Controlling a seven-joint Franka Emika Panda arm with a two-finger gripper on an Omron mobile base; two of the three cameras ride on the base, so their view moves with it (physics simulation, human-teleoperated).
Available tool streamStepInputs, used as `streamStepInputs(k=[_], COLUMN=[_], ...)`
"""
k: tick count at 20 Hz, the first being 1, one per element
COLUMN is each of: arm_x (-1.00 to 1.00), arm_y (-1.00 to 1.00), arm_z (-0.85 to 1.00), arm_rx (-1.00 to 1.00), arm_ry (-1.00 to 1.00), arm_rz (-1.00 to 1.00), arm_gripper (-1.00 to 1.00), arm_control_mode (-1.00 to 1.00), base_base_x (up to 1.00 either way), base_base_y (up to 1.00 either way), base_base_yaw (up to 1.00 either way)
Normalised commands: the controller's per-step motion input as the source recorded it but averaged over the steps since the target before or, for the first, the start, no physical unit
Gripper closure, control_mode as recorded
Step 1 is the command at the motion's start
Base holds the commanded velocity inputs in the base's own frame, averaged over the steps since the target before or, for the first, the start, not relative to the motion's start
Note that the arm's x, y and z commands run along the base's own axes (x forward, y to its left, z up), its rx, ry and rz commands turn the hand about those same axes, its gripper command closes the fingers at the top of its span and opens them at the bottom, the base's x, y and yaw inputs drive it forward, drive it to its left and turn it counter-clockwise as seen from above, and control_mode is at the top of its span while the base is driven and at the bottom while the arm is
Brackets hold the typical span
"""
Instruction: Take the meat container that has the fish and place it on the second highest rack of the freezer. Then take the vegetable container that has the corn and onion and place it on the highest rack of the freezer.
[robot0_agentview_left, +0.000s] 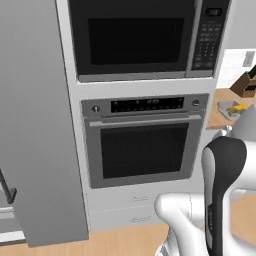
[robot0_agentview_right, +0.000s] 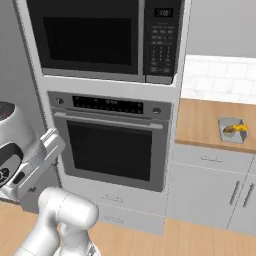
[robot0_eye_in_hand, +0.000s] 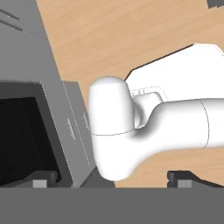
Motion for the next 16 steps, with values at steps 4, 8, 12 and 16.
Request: streamStepInputs(k=[4,8,12,16], arm_x=[0.00,0.00,0.00,0.00], arm_y=[0.00,0.00,0.00,0.00], arm_z=[0.00,0.00,0.00,0.00], arm_rx=[0.00,0.00,0.00,0.00], arm_ry=[0.00,0.00,0.00,0.00], arm_rz=[0.00,0.00,0.00,0.00], arm_gripper=[-1.00,-1.00,-1.00,-1.00], arm_control_mode=[1.00,1.00,1.00,1.00], base_base_x=[0.09,0.24,0.30,0.81], base_base_y=[-1.00,-1.00,-1.00,-1.00], base_base_yaw=[-0.02,0.00,0.03,0.14])
